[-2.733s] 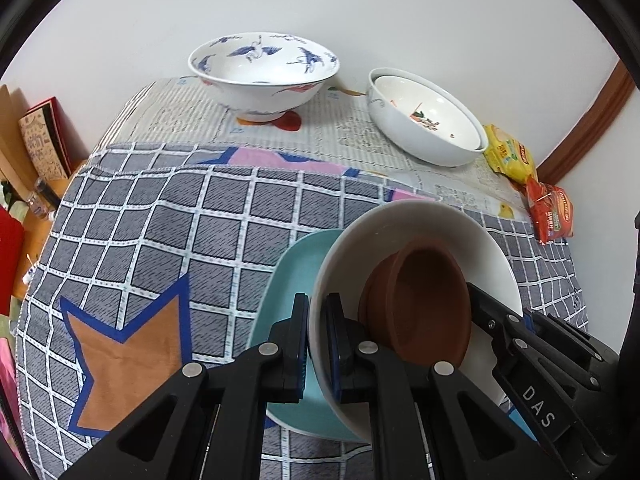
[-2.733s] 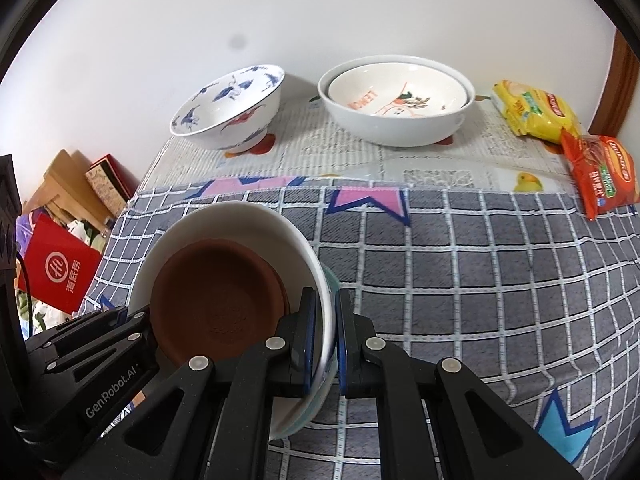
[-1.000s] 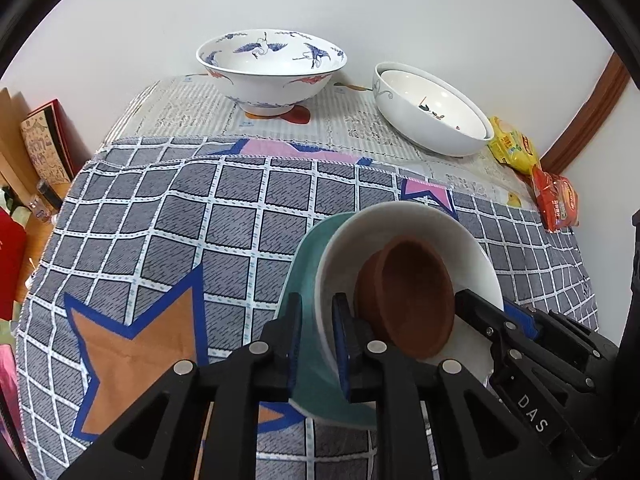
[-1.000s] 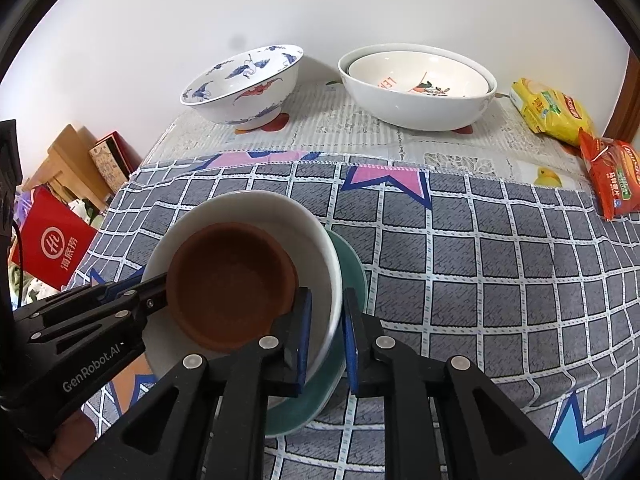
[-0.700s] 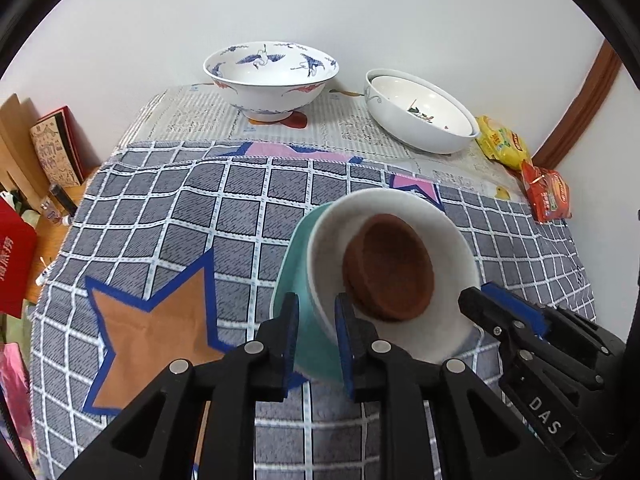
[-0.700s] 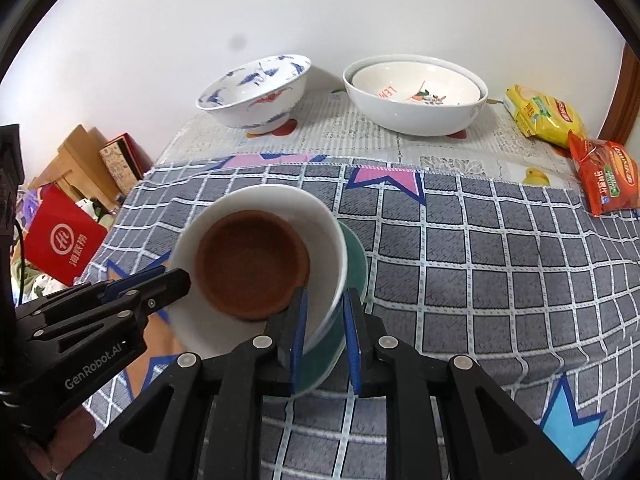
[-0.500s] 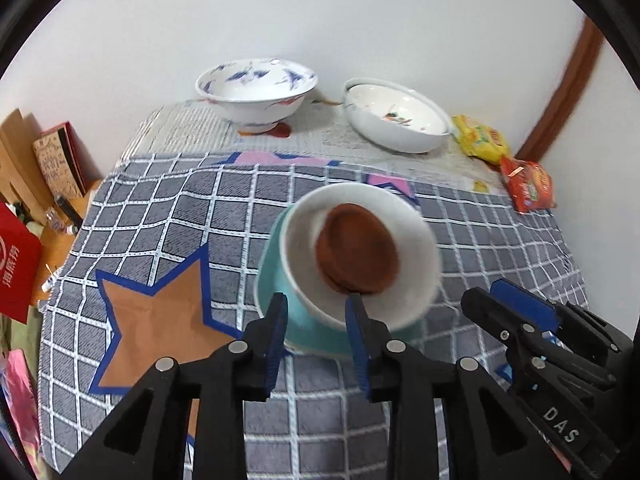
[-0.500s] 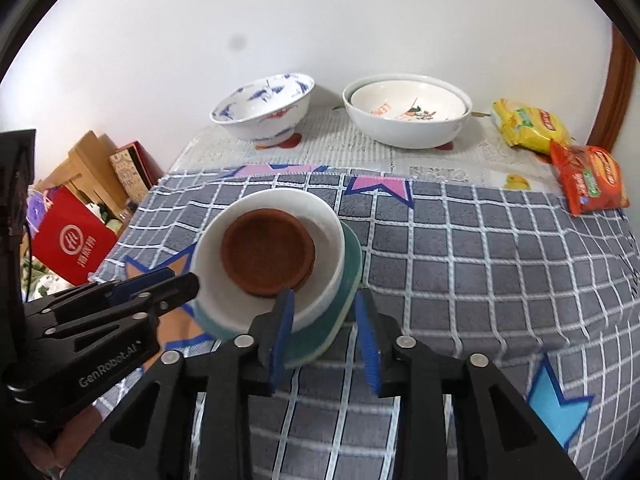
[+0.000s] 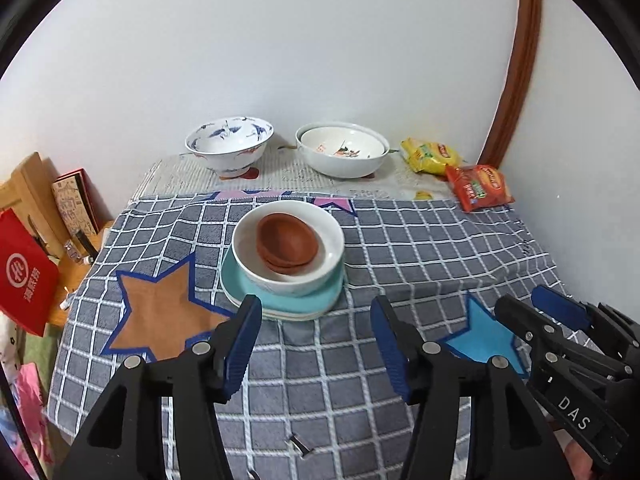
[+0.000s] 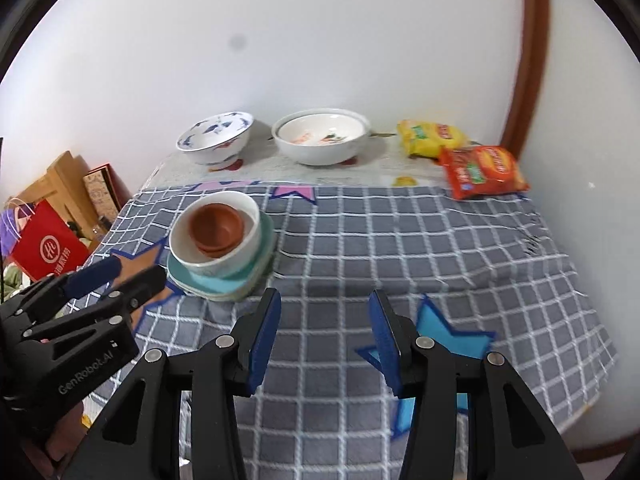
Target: Organize plates and bowls
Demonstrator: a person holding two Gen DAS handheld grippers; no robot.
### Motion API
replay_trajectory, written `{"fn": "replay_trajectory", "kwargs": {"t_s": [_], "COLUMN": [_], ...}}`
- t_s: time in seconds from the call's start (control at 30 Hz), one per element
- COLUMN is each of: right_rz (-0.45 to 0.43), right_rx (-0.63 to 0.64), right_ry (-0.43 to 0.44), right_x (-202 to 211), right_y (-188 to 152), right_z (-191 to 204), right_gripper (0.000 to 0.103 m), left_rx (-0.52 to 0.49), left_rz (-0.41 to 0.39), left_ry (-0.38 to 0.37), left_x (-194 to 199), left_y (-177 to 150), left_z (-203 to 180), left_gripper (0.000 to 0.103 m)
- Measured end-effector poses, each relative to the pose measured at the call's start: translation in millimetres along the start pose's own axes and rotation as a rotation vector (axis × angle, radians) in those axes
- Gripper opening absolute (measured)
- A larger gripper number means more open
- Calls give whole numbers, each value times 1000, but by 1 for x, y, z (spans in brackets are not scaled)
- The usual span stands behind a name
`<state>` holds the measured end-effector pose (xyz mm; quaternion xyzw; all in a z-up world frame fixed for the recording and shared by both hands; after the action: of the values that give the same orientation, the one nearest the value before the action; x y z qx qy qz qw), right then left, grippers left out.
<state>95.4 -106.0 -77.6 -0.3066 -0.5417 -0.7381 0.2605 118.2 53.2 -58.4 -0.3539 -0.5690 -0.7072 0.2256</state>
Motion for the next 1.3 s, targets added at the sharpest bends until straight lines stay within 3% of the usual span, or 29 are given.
{"fn": "replay_trajectory", "kwargs": {"t_s": [0.07, 0.2, 0.3, 0.37, 0.5, 0.77, 1.3], "right_rz": [-6, -42, -71, -94, -109, -127, -144], "right_rx": [-6, -1, -10, -10, -30, -53, -50], "right_ry": [-12, -19, -19, -37, -45, -41, -36], "right_x": [11, 35, 53, 61, 78, 93, 103], "right_y": [-4, -11, -13, -13, -17, -21, -24], "right_z": [-9, -21, -28, -33, -45, -56, -55], "right_gripper": [46, 57, 75, 80, 81, 82, 82], "left_rx": [-5, -22, -25, -25, -18, 2, -7], "left_rz": [-9, -27, -37, -43, -53, -54, -70], "left_ry": [-5, -1, 3, 12, 58, 71, 82], "left_x": [12, 32, 45, 51, 59, 69, 81], "left_y": [-3, -7, -9, -11, -14, -17, -16], "left_z": [-8, -22, -30, -34, -35, -38, -38], "left_gripper": [60, 74, 75, 80, 80, 88, 88]}}
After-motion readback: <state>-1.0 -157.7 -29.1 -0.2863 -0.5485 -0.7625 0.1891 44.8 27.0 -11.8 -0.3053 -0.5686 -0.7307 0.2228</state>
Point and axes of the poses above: each gripper's, at about its wrist camera, not at the fingertips, and x roughly against the way its jaws point, z to its left, y to its top, the point moved 4 cm from there along -x, roughly the way its jaws point, and after that the axes turned 15 degrees about -x, right-handed, at the moved point
